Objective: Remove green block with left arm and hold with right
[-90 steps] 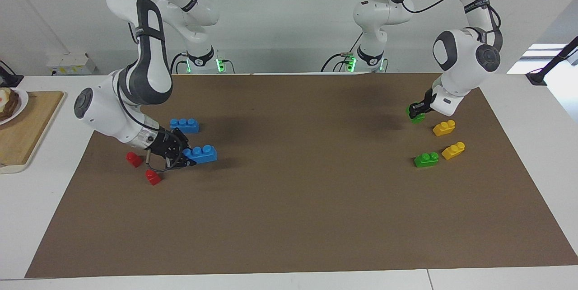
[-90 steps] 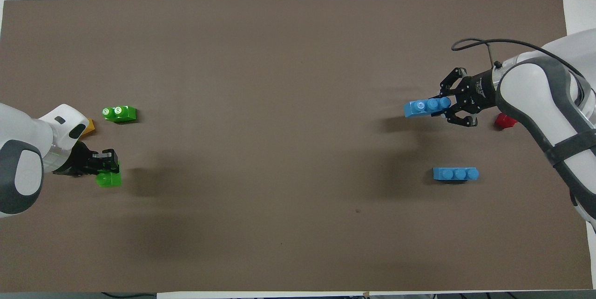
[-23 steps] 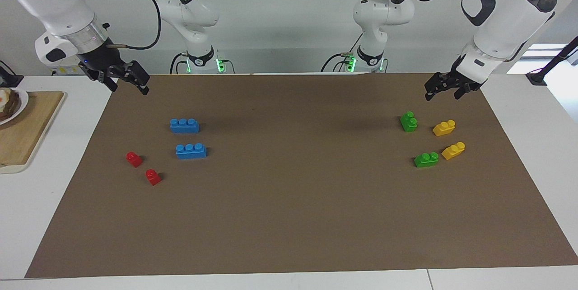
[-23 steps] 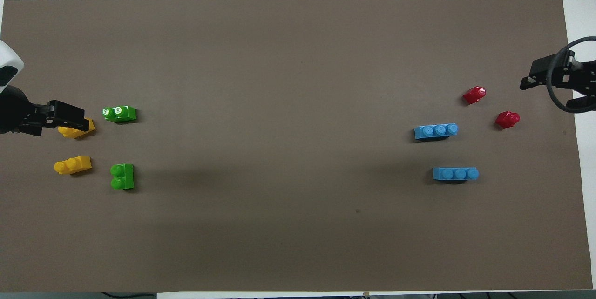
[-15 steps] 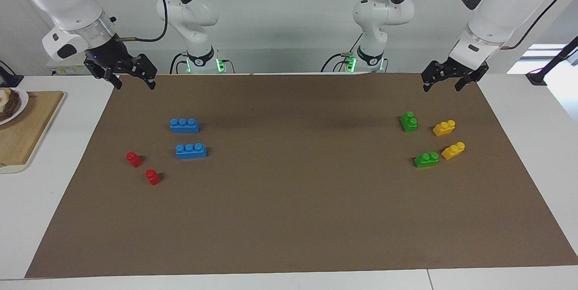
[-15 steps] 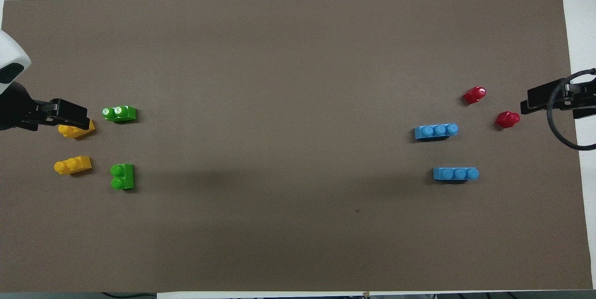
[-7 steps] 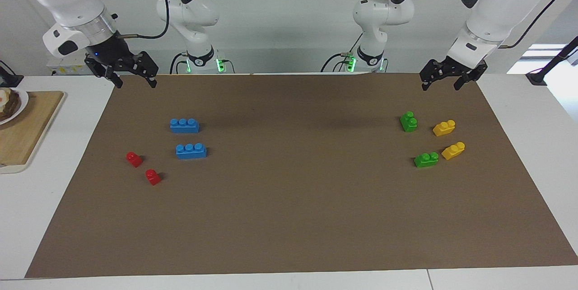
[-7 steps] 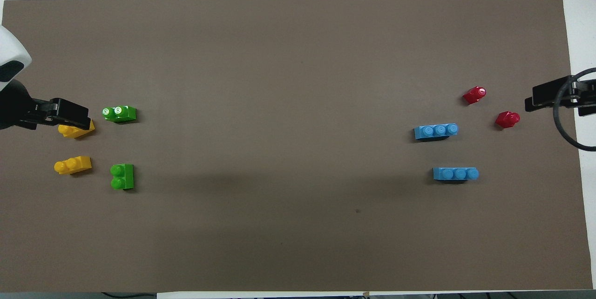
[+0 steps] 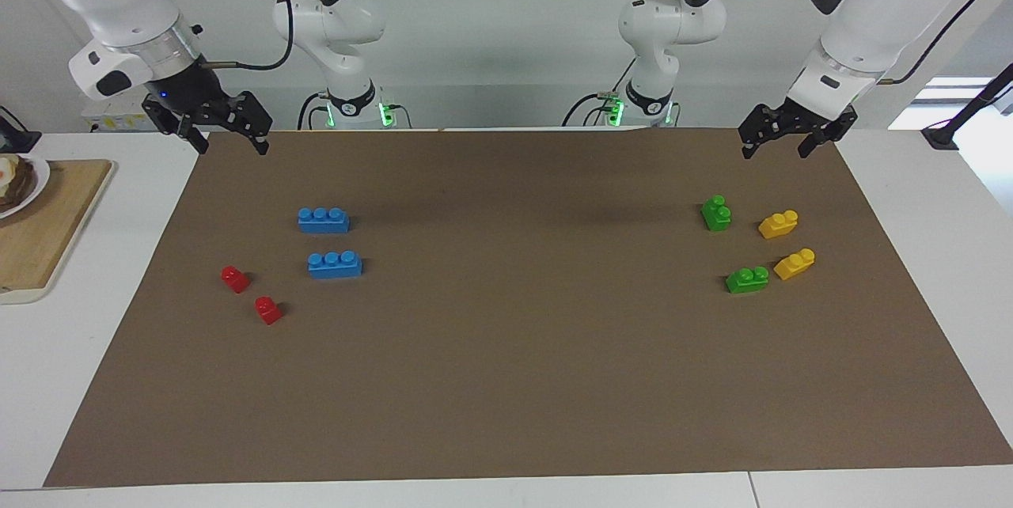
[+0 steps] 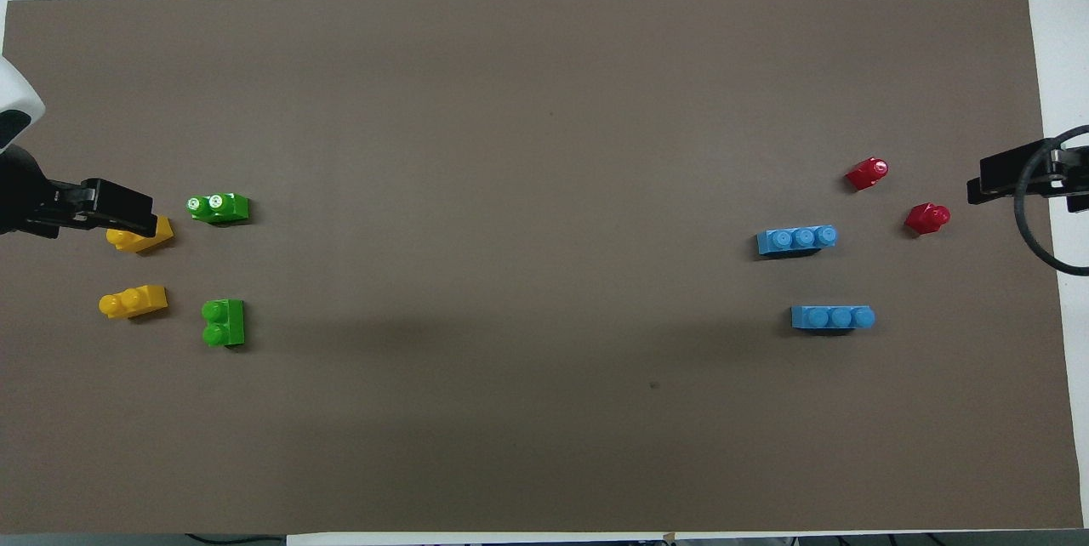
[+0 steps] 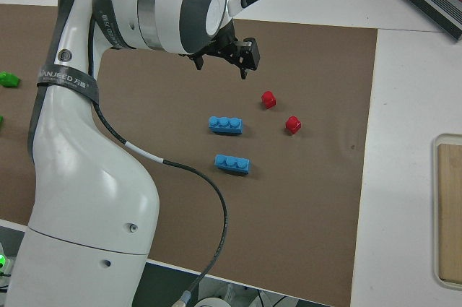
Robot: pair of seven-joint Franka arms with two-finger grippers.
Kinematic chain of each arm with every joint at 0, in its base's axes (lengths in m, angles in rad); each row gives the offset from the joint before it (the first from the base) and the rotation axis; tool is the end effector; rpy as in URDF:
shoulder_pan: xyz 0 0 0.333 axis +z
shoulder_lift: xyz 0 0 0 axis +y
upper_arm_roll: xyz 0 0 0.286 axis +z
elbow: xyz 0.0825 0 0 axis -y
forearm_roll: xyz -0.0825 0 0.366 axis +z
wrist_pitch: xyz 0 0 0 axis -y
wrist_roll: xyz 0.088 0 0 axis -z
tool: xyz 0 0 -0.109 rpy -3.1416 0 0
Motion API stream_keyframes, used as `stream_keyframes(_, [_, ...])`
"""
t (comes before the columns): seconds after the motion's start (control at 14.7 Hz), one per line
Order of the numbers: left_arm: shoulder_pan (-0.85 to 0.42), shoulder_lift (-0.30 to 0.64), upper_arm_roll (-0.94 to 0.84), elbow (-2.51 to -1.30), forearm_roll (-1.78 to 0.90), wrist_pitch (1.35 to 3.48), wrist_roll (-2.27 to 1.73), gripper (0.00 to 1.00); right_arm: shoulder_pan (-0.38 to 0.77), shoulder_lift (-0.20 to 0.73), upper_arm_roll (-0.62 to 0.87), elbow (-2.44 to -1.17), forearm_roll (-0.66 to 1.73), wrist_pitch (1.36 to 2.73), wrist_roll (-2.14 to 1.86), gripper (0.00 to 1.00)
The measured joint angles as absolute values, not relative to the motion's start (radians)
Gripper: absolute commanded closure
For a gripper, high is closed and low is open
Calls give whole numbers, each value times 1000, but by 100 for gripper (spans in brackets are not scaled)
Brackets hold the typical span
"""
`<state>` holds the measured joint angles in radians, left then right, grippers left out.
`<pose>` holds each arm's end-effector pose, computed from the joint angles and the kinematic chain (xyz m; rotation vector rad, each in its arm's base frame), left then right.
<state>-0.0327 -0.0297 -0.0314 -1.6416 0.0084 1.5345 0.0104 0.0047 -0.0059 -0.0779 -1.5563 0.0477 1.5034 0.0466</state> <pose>0.5213 -0.0327 0.5732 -3.1257 0.1164 0.1207 0.5268 -0.0333 0.5965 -3.0867 0.1819 0.0717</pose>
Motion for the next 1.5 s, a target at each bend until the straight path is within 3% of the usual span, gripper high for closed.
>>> stream_keyframes(1.5, [-33, -56, -31, -1631, 9, 1561, 11, 0, 5, -7, -80, -1554, -7, 1494, 30, 0])
